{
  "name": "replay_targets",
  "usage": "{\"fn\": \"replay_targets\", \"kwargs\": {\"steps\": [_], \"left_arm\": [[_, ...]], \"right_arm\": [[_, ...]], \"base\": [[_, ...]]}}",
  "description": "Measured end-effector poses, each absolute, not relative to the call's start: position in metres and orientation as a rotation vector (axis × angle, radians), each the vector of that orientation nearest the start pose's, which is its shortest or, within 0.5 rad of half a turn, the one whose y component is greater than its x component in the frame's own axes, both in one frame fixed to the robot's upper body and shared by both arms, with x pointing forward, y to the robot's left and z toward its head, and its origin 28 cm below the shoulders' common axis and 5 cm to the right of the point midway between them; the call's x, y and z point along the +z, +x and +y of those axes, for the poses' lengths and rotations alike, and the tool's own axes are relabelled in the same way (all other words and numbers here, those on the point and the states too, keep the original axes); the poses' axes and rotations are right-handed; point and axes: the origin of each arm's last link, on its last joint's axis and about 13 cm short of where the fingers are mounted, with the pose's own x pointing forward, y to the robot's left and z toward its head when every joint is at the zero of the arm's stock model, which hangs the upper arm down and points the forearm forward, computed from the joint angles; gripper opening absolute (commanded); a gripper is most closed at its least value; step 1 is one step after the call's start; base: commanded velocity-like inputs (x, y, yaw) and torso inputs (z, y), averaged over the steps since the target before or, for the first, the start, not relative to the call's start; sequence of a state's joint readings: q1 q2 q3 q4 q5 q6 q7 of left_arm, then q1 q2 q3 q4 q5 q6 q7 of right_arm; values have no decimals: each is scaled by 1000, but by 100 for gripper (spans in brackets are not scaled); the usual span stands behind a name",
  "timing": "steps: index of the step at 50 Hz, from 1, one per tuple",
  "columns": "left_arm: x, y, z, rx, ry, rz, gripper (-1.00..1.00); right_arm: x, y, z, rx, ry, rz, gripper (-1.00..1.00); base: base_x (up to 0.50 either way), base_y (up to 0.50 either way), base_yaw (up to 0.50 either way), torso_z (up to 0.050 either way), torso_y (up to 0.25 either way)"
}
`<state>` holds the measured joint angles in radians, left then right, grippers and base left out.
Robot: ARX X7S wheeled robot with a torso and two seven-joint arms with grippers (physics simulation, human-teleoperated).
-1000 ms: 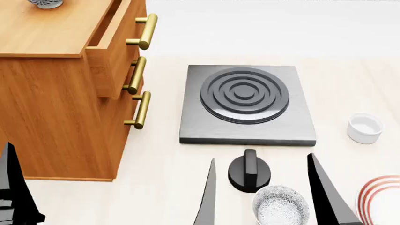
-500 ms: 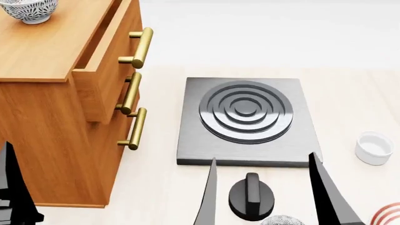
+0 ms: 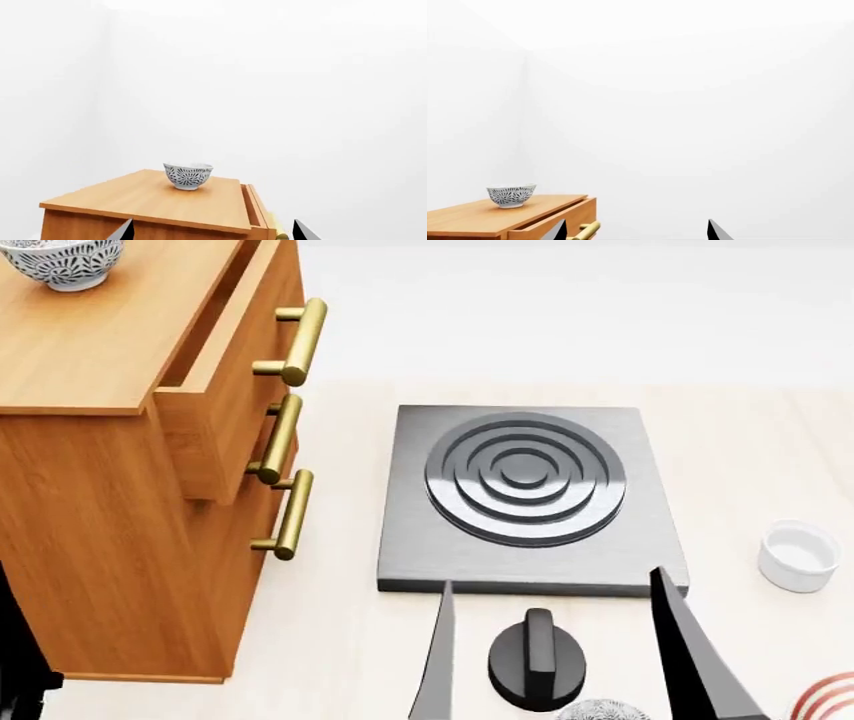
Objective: Pick the akita bowl on the wooden cabinet and place it on the plate.
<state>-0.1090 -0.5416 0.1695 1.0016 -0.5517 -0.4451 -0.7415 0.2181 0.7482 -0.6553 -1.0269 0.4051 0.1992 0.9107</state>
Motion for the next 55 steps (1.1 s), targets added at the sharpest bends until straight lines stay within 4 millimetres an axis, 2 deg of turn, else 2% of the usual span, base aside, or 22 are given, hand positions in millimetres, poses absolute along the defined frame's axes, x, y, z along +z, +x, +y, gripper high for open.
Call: {"fn": "replay_targets", "kwargs": {"steps": [11,20,32,49,55], "left_arm": [[216,155,212,6,-97,-480,100],[241,162,213,-44,-98,-469,100],[283,177,211,-91,-88,-469,100],[339,208,212,-123,-102,-466,100],[355,214,212,-124,-104,-480,100]], "right_arm": [[180,132,-76,137,62,-520,100],[180,132,-75,146,61,-518,100],[179,133,-74,156,59,-515,100],[179,132,-74,162,59,-516,100],[179,132,-74,161,55,-516,100]], "base": [[0,0,0,0,0],[0,0,0,0,0],[0,0,0,0,0],[0,0,0,0,0],[268,0,0,0,0]]}}
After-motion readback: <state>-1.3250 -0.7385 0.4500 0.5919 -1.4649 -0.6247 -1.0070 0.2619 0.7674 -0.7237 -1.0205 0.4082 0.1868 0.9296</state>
